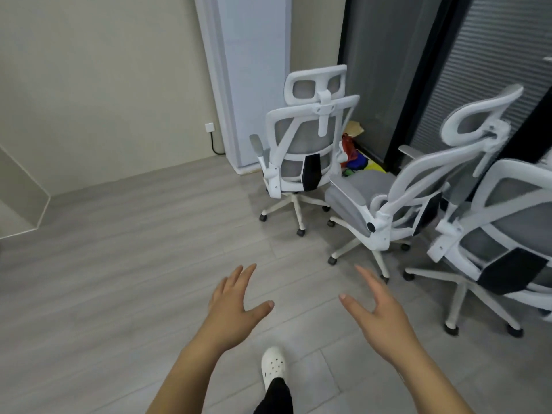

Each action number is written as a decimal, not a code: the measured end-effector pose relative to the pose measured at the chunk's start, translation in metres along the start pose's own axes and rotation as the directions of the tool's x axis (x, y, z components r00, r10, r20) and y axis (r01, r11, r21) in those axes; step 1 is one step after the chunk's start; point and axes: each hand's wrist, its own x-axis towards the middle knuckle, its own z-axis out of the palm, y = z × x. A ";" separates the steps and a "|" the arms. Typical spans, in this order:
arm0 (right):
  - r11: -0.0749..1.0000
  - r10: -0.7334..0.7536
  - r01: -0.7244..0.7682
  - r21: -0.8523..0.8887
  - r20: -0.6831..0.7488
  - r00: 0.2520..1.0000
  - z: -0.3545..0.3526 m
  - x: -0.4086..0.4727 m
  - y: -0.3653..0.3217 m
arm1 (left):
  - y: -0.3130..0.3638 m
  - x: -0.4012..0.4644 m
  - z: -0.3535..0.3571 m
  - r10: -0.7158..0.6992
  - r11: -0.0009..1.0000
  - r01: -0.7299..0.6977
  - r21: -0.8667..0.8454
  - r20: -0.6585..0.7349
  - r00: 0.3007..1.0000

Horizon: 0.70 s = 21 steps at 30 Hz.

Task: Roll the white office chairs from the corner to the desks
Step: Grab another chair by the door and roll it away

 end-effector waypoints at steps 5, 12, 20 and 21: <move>0.999 0.001 -0.004 -0.043 -0.065 0.998 -0.010 0.143 -0.047 | 0.007 0.163 -0.040 0.028 1.000 -0.028 0.006 0.022 0.999; 0.983 -0.053 0.029 -0.182 -0.123 0.991 -0.043 0.306 -0.106 | 0.069 0.366 -0.096 0.165 0.975 -0.171 0.139 0.056 0.985; 0.930 -0.042 0.027 -0.367 -0.031 0.999 -0.065 0.529 -0.088 | 0.118 0.573 -0.121 0.294 0.907 -0.270 0.322 -0.027 0.955; 0.924 -0.048 0.037 -0.381 -0.019 0.999 -0.068 0.563 -0.083 | 0.123 0.600 -0.121 0.293 0.894 -0.260 0.365 -0.036 0.956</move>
